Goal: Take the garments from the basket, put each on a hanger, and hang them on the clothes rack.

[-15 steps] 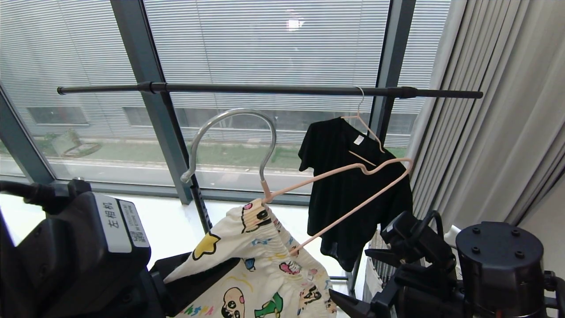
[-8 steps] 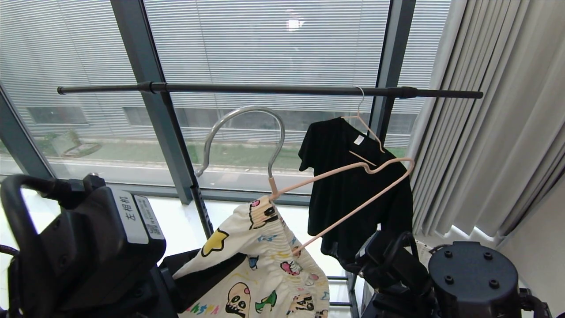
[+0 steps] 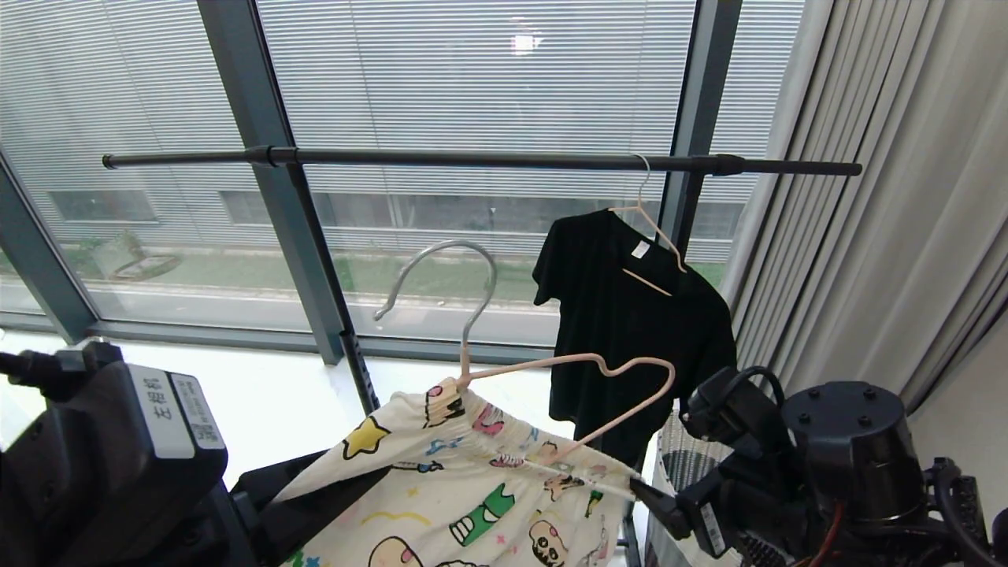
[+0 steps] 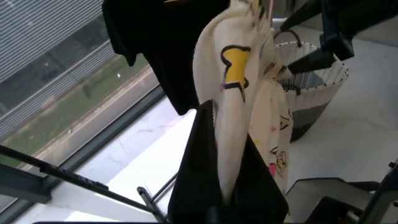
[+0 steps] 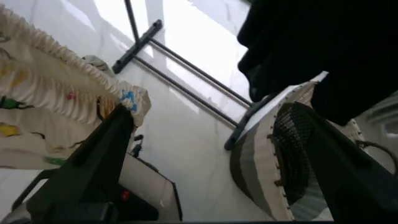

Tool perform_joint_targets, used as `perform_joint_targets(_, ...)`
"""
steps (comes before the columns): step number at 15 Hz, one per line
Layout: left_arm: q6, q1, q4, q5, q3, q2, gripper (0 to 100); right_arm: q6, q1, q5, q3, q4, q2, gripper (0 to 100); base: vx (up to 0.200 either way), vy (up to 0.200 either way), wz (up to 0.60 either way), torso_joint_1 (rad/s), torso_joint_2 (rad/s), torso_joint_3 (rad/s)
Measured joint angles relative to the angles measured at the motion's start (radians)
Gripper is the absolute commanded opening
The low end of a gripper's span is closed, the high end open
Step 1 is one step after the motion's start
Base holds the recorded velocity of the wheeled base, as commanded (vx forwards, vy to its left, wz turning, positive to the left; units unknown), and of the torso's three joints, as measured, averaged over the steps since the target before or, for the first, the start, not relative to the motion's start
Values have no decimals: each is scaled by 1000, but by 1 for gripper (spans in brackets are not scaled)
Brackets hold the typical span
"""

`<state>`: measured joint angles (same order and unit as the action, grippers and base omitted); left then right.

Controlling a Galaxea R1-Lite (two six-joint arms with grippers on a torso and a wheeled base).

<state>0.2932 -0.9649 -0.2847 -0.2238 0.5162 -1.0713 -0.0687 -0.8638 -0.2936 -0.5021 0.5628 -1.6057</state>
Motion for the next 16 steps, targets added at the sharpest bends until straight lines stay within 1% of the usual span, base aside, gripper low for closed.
perform_joint_targets(2,0,3,-1,0,-46,25,0,83,89,-1,-1,-5,24,100,0,0,0,0,0,0)
perform_joint_targets(4,0,4,-1,2,-92,41,0,110,140,-2,-8,-6,48,100,0,0,0,0,0,0)
perform_joint_targets(7,1,4,-1,3,-124,53,0,121,168,-3,-24,-8,73,100,0,0,0,0,0,0)
perform_joint_targets(10,1,5,-1,1,-148,46,0,126,172,-3,-76,-22,90,100,0,0,0,0,0,0)
perform_joint_targets(12,1,20,-2,-2,-169,20,0,138,173,-1,-150,-112,113,100,0,0,0,0,0,0)
perform_joint_targets(14,1,70,-6,-11,-176,-23,0,147,164,17,-240,-244,160,100,0,0,0,0,0,0)
perform_joint_targets(15,0,93,-15,-13,-177,-43,0,153,149,25,-269,-281,188,100,0,0,0,0,0,0)
perform_joint_targets(16,-1,108,-46,-13,-179,-62,0,158,124,29,-285,-316,222,100,0,0,0,0,0,0)
